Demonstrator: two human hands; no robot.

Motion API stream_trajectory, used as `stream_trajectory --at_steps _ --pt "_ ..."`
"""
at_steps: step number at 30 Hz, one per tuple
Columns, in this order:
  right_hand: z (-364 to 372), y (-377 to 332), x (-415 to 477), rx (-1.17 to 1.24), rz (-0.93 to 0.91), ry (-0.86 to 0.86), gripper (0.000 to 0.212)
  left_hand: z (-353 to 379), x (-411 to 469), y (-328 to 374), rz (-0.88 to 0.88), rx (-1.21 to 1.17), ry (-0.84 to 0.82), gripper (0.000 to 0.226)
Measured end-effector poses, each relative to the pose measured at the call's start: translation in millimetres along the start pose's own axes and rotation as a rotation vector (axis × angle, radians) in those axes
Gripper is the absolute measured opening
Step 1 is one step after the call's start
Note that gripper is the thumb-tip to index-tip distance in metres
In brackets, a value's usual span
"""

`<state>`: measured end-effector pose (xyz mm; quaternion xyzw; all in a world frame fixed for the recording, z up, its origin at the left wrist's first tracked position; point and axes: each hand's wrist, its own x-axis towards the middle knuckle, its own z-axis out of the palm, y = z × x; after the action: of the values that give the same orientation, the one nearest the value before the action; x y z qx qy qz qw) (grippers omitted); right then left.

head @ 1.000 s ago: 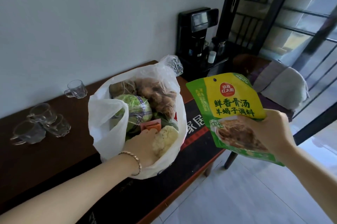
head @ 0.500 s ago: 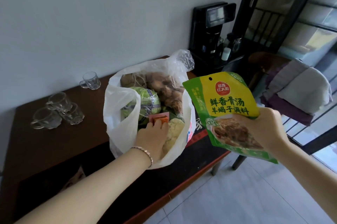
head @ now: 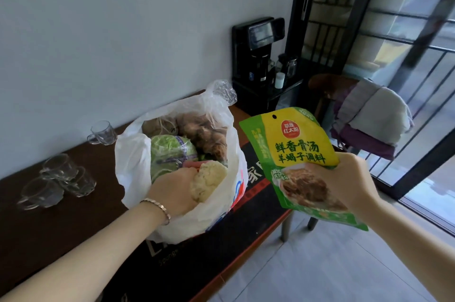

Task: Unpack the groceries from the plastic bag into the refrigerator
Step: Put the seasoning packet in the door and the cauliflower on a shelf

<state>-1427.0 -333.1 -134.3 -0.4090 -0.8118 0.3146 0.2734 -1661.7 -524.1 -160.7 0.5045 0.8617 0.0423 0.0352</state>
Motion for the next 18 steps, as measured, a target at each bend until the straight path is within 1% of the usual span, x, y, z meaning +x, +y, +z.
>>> stream_trajectory --at_steps 2,3,6,7,8,10,12,14,18 --pt "-10.4 3.0 1.1 -0.001 -0.001 0.020 0.028 -19.8 -3.0 10.4 0.083 -0.023 0.137 0.032" --pt "-15.7 4.8 2.1 -0.009 -0.008 0.034 0.028 -32.4 -4.3 14.3 0.087 -0.039 0.188 0.036" --pt "-31.9 10.2 4.0 -0.037 -0.033 0.070 0.021 -80.7 -4.4 30.3 -0.131 -0.096 0.210 0.065" --pt "-37.3 12.5 4.5 -0.041 -0.039 0.082 0.019 -94.1 -3.3 34.5 -0.152 -0.077 0.258 0.074" --pt "-43.4 14.9 4.9 -0.038 -0.039 0.096 0.019 -108.4 -2.2 39.9 -0.139 -0.055 0.321 0.082" --pt "-57.0 23.1 6.7 -0.017 -0.025 0.124 0.023 -131.8 -2.3 55.0 -0.056 -0.037 0.459 0.095" --pt "-75.0 33.6 7.5 0.005 -0.002 0.161 0.032 -149.9 -1.2 77.3 0.044 -0.051 0.535 0.101" --pt "-97.1 45.3 5.6 0.006 0.021 0.197 0.031 -165.5 7.0 106.3 0.106 -0.077 0.508 0.100" --pt "-149.0 74.7 -2.2 -0.089 0.063 0.278 0.027 -168.2 41.4 176.4 0.172 -0.208 0.286 0.086"
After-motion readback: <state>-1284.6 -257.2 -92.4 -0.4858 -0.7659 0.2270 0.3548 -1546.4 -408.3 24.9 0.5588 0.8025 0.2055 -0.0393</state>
